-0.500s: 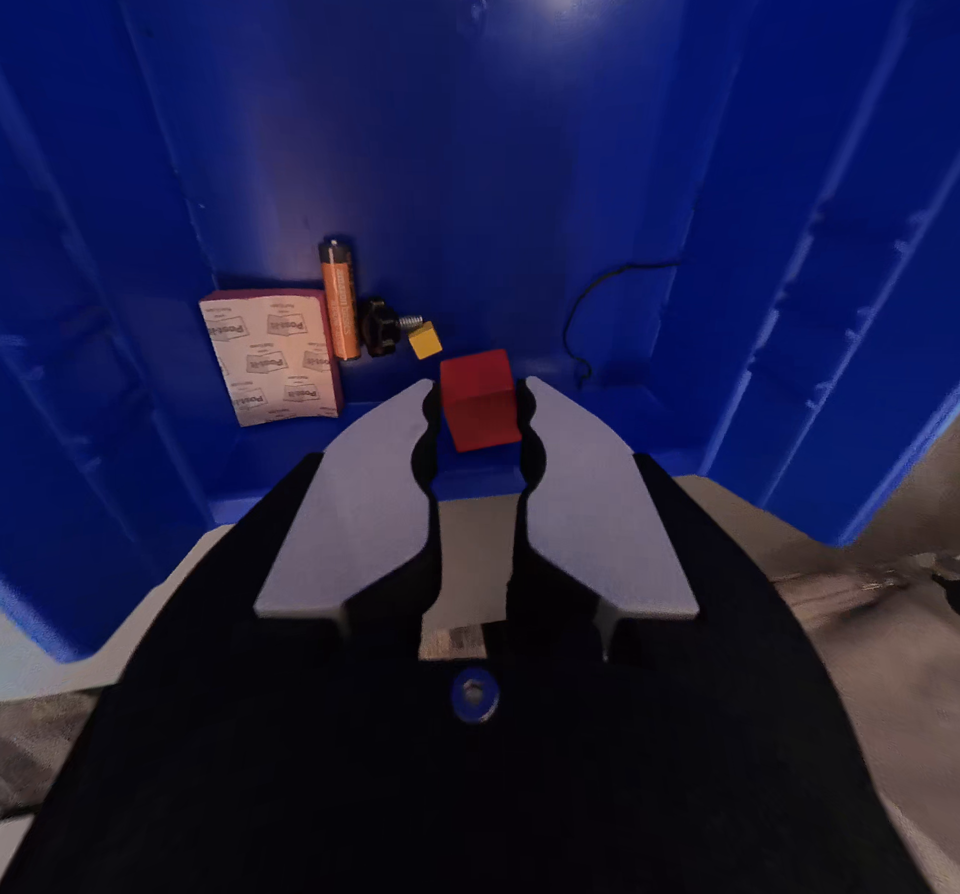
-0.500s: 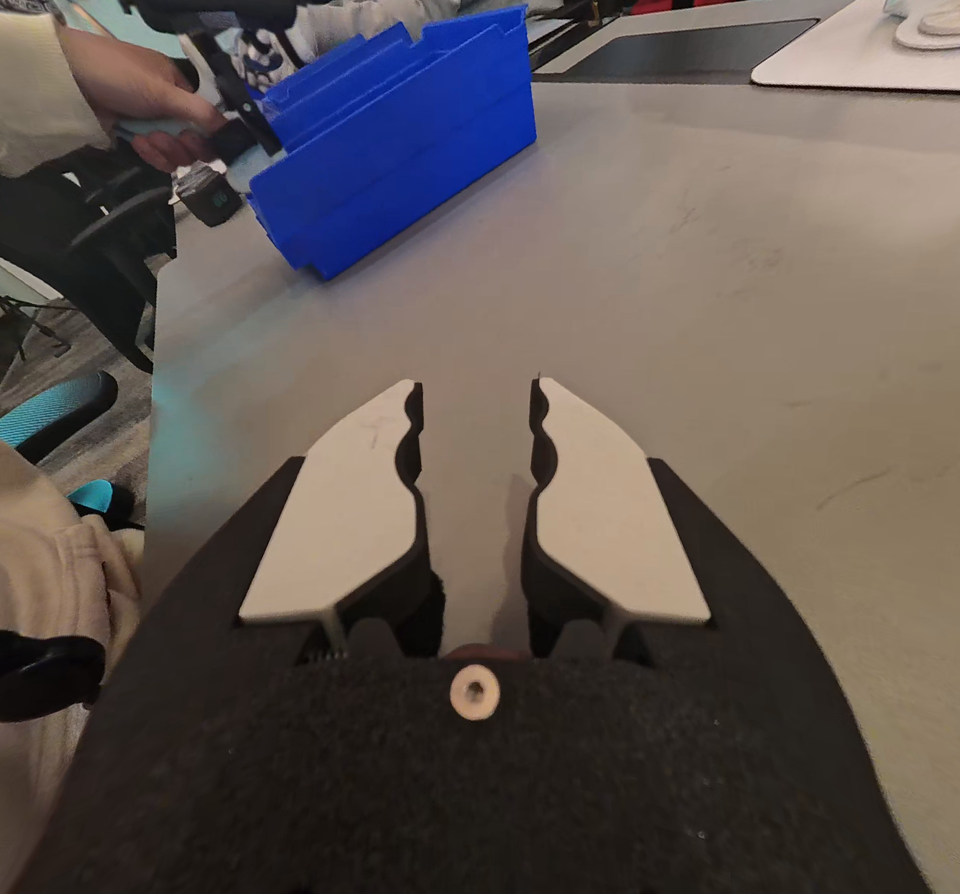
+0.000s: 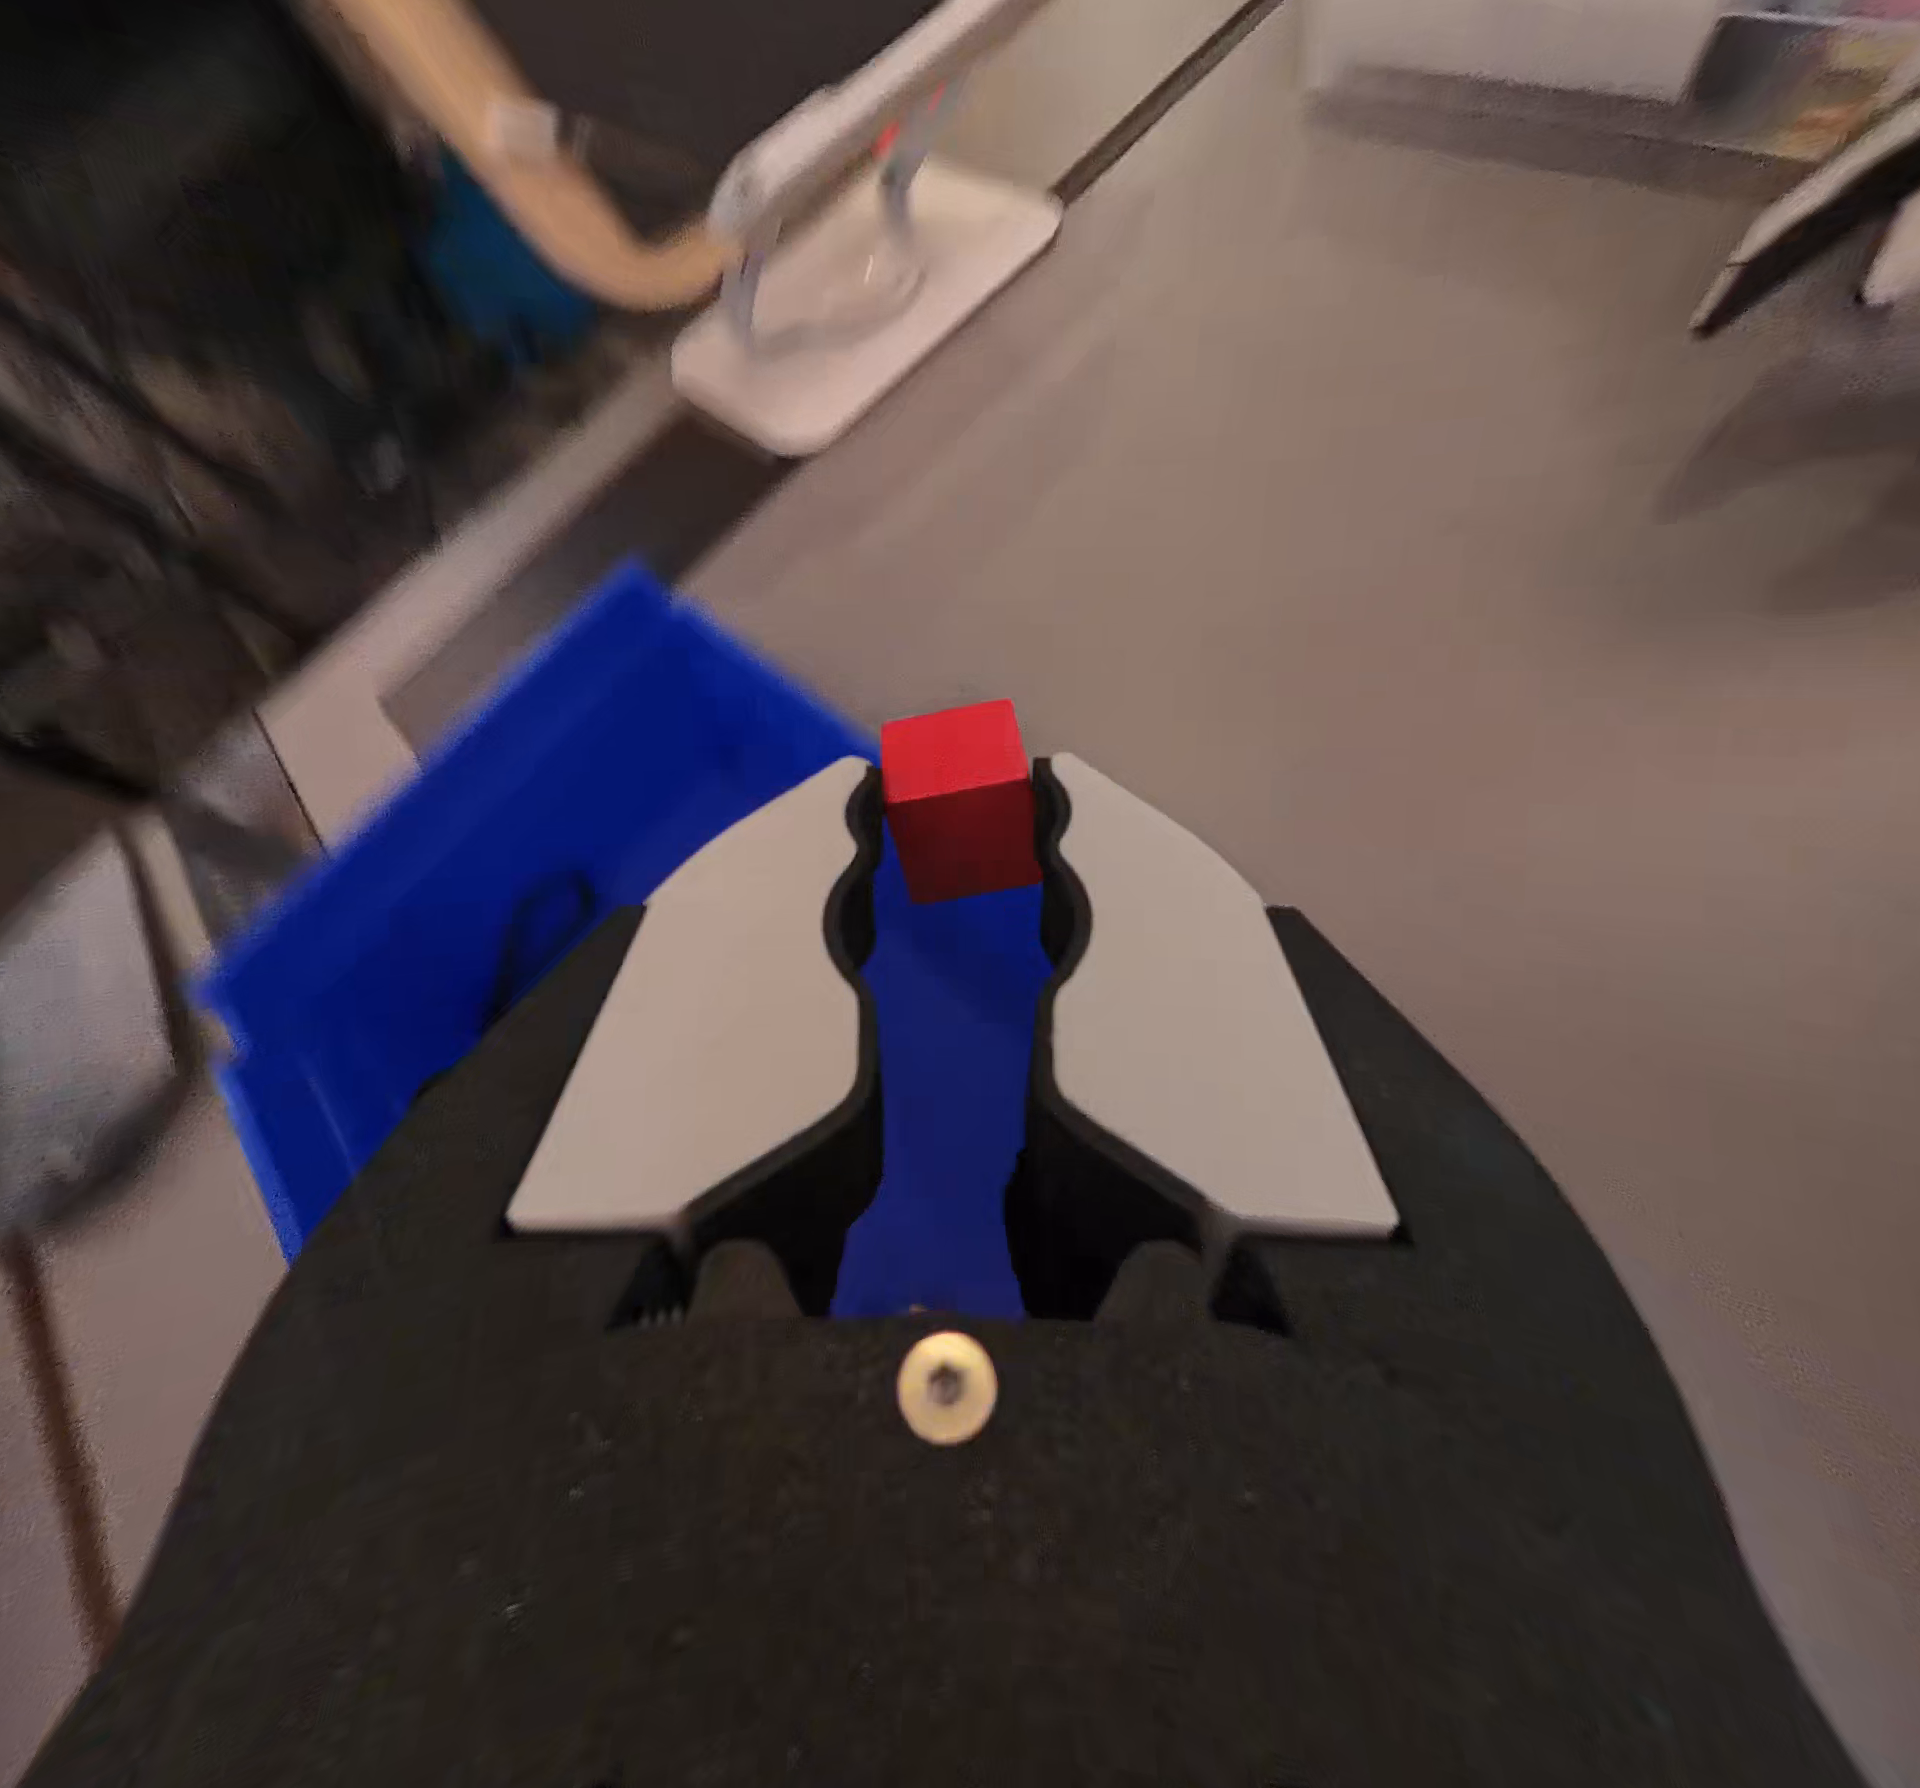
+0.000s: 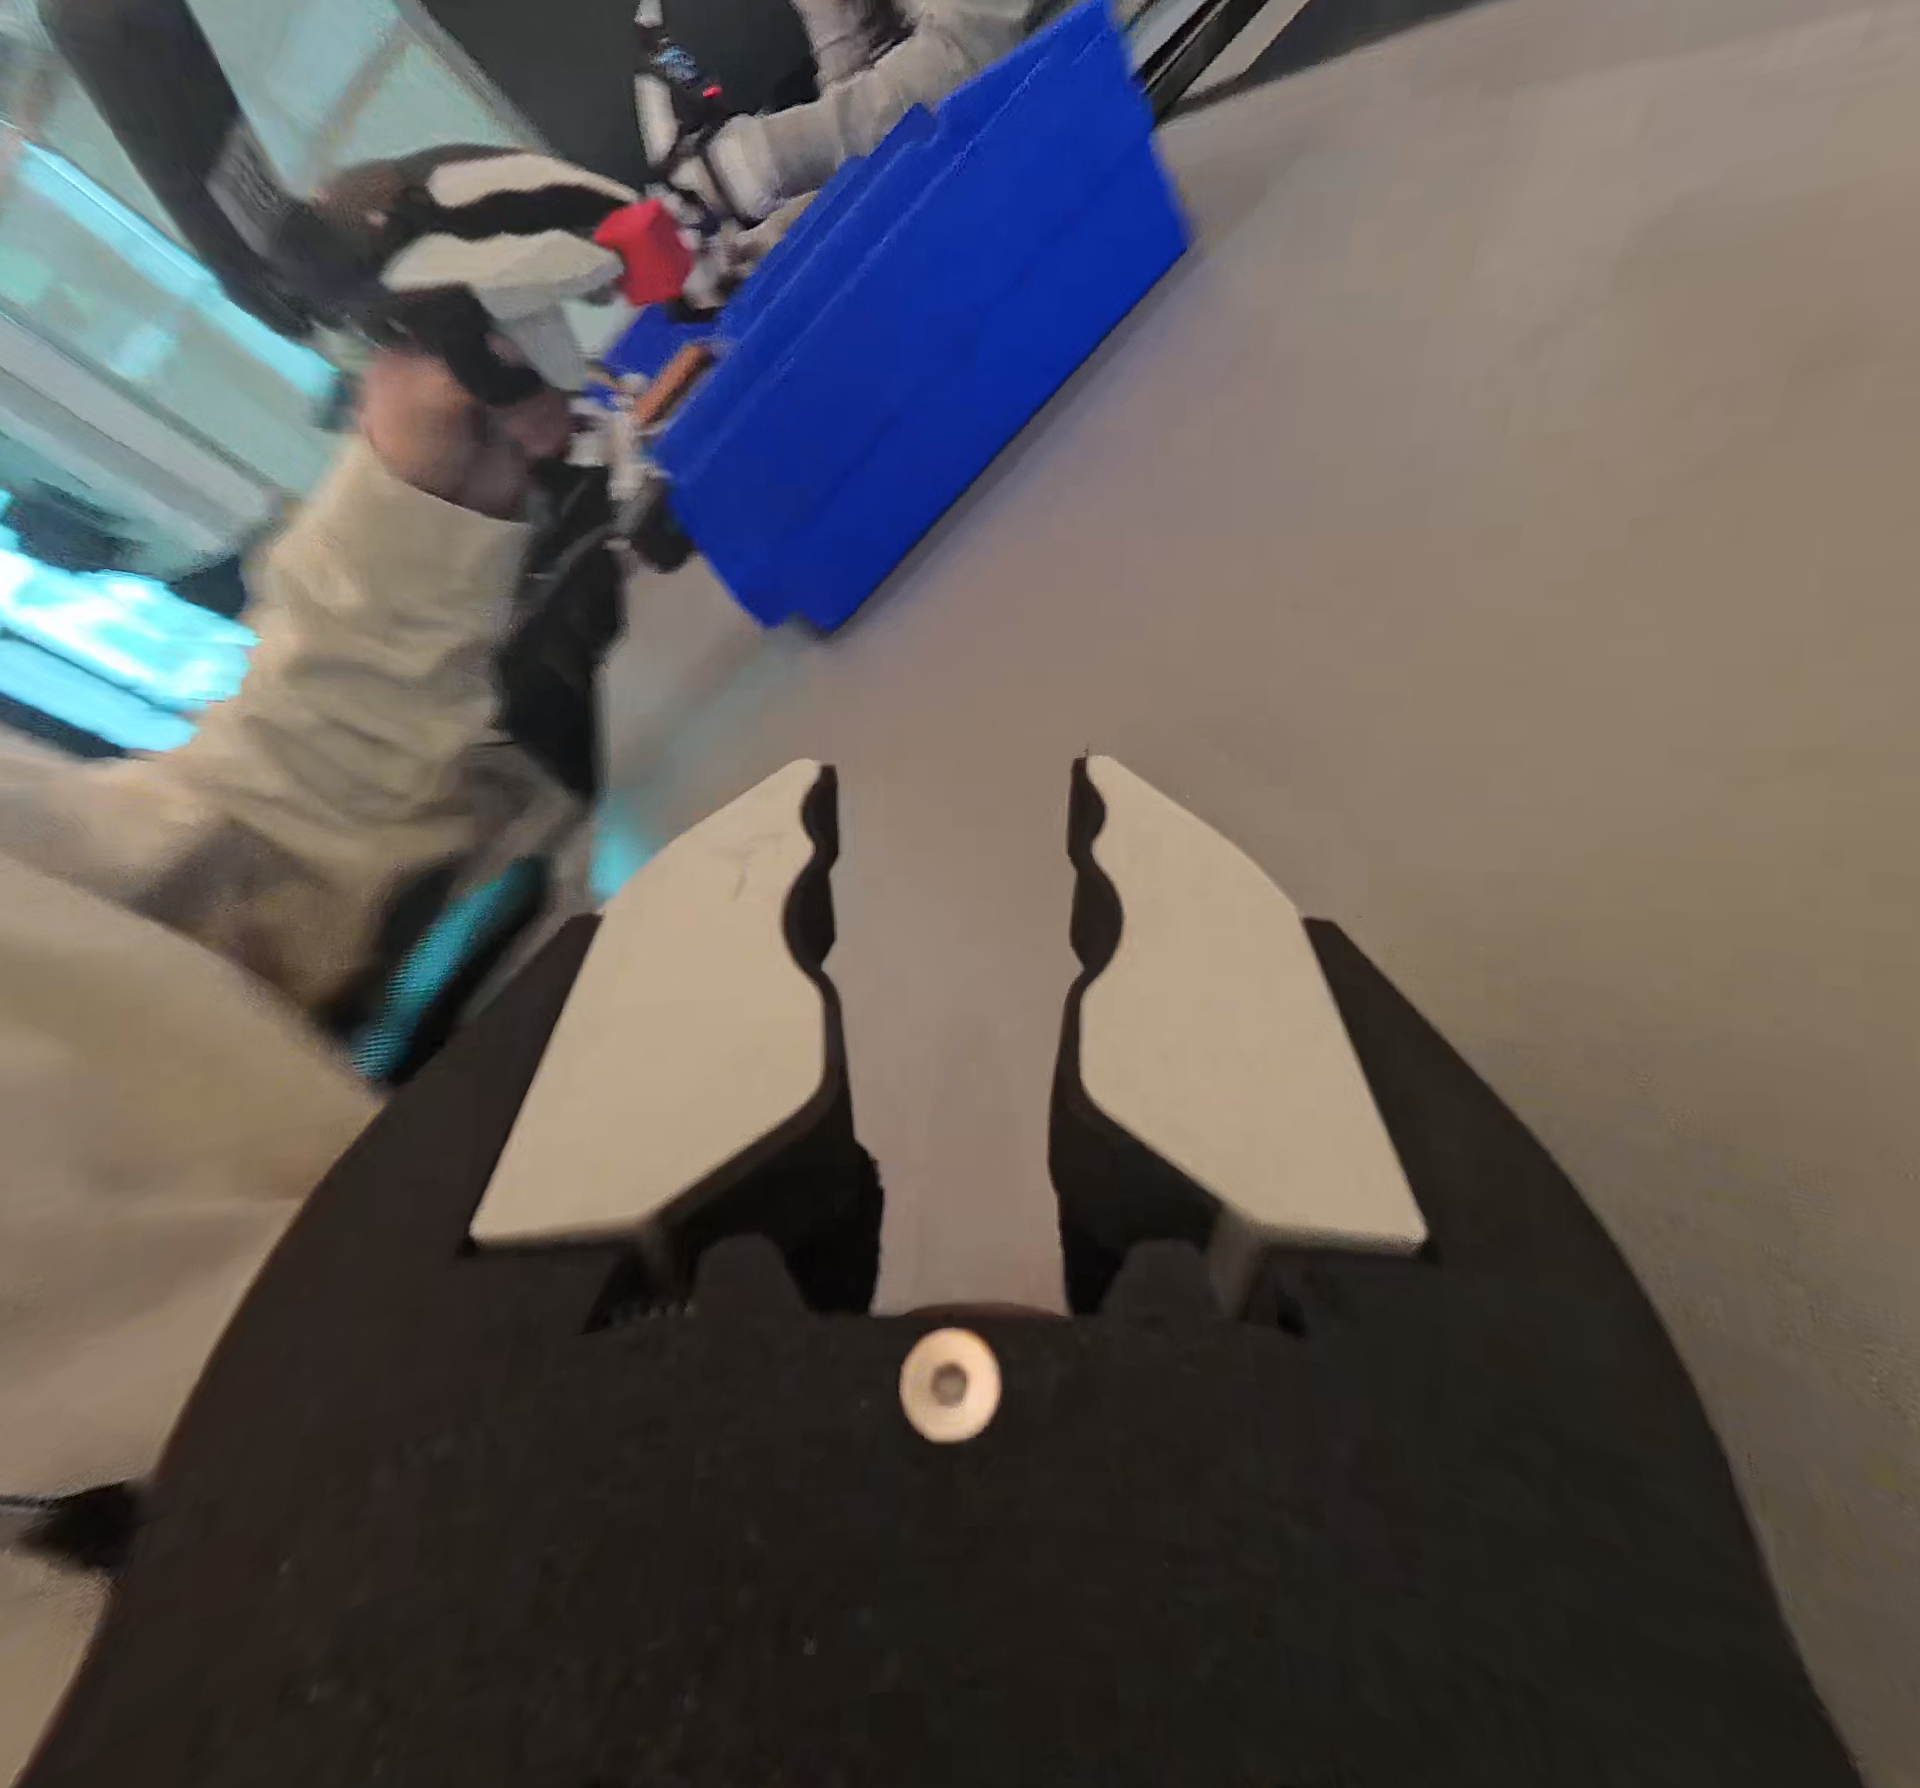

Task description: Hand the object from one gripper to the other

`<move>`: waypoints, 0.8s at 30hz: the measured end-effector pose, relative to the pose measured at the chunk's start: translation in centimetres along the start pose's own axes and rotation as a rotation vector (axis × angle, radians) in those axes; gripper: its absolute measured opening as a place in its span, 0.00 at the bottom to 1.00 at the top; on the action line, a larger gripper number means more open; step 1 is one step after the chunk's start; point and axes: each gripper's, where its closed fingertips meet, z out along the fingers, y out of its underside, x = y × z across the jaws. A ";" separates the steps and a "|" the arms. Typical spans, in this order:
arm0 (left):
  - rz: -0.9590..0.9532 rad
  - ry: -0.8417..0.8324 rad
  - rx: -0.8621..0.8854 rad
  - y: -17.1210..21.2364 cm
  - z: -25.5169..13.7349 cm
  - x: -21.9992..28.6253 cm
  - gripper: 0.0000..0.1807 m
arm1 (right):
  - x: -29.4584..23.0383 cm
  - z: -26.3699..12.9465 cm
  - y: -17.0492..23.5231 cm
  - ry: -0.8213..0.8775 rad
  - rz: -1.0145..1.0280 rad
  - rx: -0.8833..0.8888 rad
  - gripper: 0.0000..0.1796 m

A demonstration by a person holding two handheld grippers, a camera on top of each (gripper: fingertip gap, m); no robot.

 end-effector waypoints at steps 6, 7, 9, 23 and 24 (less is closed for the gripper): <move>0.378 0.173 0.148 -6.8 4.3 8.7 0.15 | -2.3 4.3 -4.0 -0.295 0.244 -0.092 0.44; 0.414 0.201 0.169 -7.8 4.9 10.0 0.15 | -3.3 4.9 -4.8 -0.382 0.271 -0.118 0.44; 0.482 0.257 0.193 -9.2 6.0 12.5 0.15 | -5.9 5.2 -6.8 -0.597 0.339 -0.123 0.42; 0.573 0.342 0.254 -11.9 8.5 18.1 0.15 | -7.1 5.3 -7.1 -0.752 0.427 -0.087 0.32; 0.574 0.342 0.245 -11.8 8.7 18.3 0.15 | -7.3 4.9 -7.3 -0.795 0.438 -0.083 0.21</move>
